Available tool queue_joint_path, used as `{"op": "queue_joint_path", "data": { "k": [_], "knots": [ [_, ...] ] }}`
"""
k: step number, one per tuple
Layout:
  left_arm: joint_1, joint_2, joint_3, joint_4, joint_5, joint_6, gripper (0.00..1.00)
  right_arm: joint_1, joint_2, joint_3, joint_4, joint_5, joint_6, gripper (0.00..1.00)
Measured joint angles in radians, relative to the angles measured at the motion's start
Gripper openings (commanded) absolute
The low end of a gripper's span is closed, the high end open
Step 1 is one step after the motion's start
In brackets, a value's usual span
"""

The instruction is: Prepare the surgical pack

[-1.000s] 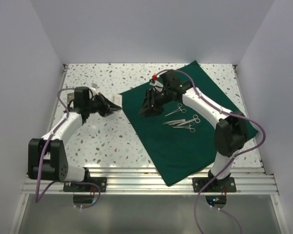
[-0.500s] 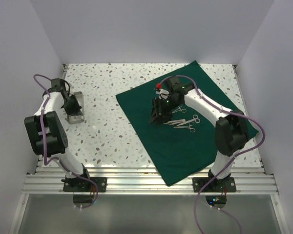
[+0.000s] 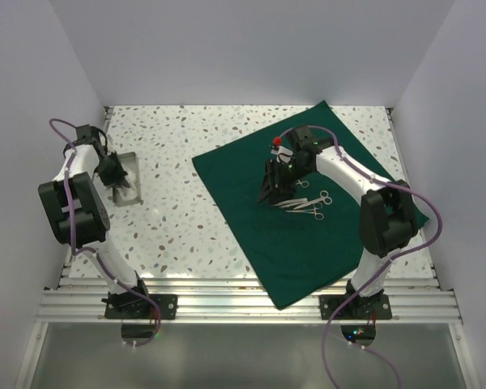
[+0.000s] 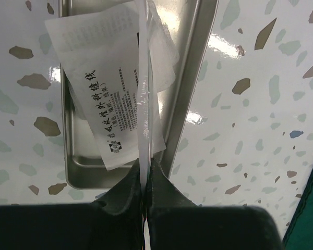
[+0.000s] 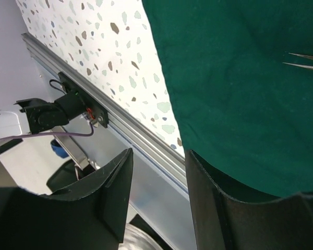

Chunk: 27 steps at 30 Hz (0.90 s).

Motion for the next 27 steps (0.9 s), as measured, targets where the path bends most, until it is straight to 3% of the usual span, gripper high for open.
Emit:
{"op": "queue_joint_path", "data": {
  "k": [5, 8, 11, 14, 23, 27],
  "knots": [
    [0.002, 0.032, 0.031, -0.003, 0.03, 0.0, 0.0, -0.004, 0.007, 0.0, 0.002, -0.023, -0.001, 0.48],
    [0.002, 0.059, 0.05, -0.005, 0.047, -0.001, 0.18, -0.003, 0.016, 0.0, 0.002, -0.036, -0.002, 0.48],
    [0.002, 0.069, 0.052, -0.009, 0.047, -0.017, 0.44, -0.003, 0.027, 0.0, 0.002, -0.04, -0.003, 0.48],
    [0.002, 0.064, 0.052, -0.013, 0.031, -0.037, 0.57, -0.003, 0.031, 0.0, 0.003, -0.041, -0.003, 0.48],
    [0.002, -0.029, 0.052, -0.043, -0.103, -0.104, 0.61, -0.003, 0.032, 0.0, 0.009, -0.043, -0.003, 0.48],
    [0.002, -0.049, 0.056, -0.05, -0.158, -0.124, 0.53, -0.003, 0.032, 0.0, 0.009, -0.043, -0.003, 0.48]
  ]
}}
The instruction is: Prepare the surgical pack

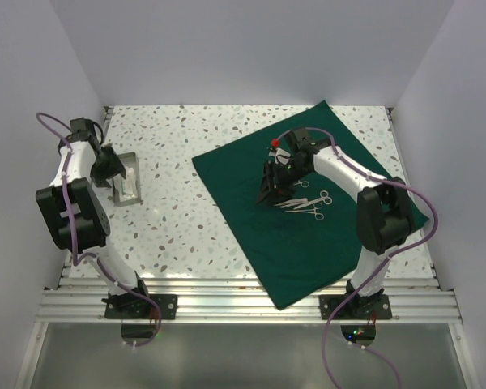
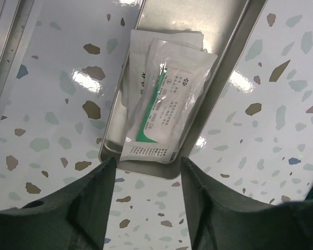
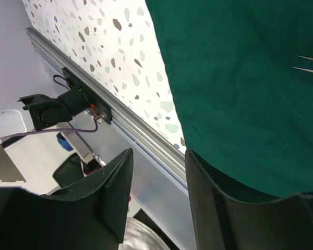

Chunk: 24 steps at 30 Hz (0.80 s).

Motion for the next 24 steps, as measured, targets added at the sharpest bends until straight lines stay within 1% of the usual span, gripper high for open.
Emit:
{"op": "queue_joint_path", "data": {
  "k": [1, 2, 3, 4, 6, 9, 10, 12, 14, 15, 18, 19, 22, 24],
  "knots": [
    [0.0, 0.0, 0.0, 0.0, -0.008, -0.004, 0.49, 0.0, 0.0, 0.0, 0.0, 0.0, 0.0, 0.48],
    [0.0, 0.0, 0.0, 0.0, -0.012, -0.008, 0.4, 0.0, 0.0, 0.0, 0.0, 0.001, 0.0, 0.48],
    [0.0, 0.0, 0.0, 0.004, -0.014, -0.013, 0.35, 0.0, 0.0, 0.0, 0.0, 0.003, 0.0, 0.48],
    [0.0, 0.0, 0.001, 0.008, -0.015, -0.013, 0.27, 0.0, 0.0, 0.0, 0.0, 0.004, 0.0, 0.48],
    [0.0, 0.017, 0.018, 0.007, -0.011, -0.02, 0.24, -0.001, 0.0, 0.0, -0.001, 0.01, 0.0, 0.48],
    [0.0, 0.08, 0.061, 0.024, -0.002, -0.026, 0.23, -0.013, -0.002, -0.001, -0.004, 0.048, 0.009, 0.46],
    [0.0, 0.103, 0.067, 0.033, -0.001, -0.026, 0.23, -0.023, -0.006, -0.007, -0.002, 0.072, 0.016, 0.43],
    [0.0, 0.15, 0.078, 0.038, -0.001, -0.026, 0.22, -0.059, -0.027, -0.032, -0.003, 0.127, 0.043, 0.4],
    [0.0, 0.187, 0.082, 0.041, 0.002, -0.026, 0.21, -0.109, -0.043, -0.051, -0.009, 0.187, 0.081, 0.4],
    [0.0, 0.201, 0.082, 0.04, 0.005, -0.026, 0.22, -0.14, -0.05, -0.06, -0.01, 0.22, 0.105, 0.4],
    [-0.007, 0.199, 0.079, 0.042, 0.013, -0.025, 0.36, -0.215, -0.064, -0.087, -0.01, 0.336, 0.175, 0.4],
    [-0.011, 0.184, 0.074, 0.047, 0.014, -0.027, 0.45, -0.23, -0.071, -0.098, -0.011, 0.378, 0.201, 0.4],
    [-0.042, 0.09, 0.024, 0.056, 0.024, -0.037, 0.56, -0.236, -0.09, -0.127, -0.012, 0.48, 0.273, 0.39],
    [-0.08, -0.002, -0.011, 0.053, 0.031, -0.05, 0.61, -0.229, -0.092, -0.131, -0.009, 0.513, 0.319, 0.39]
  ]
}}
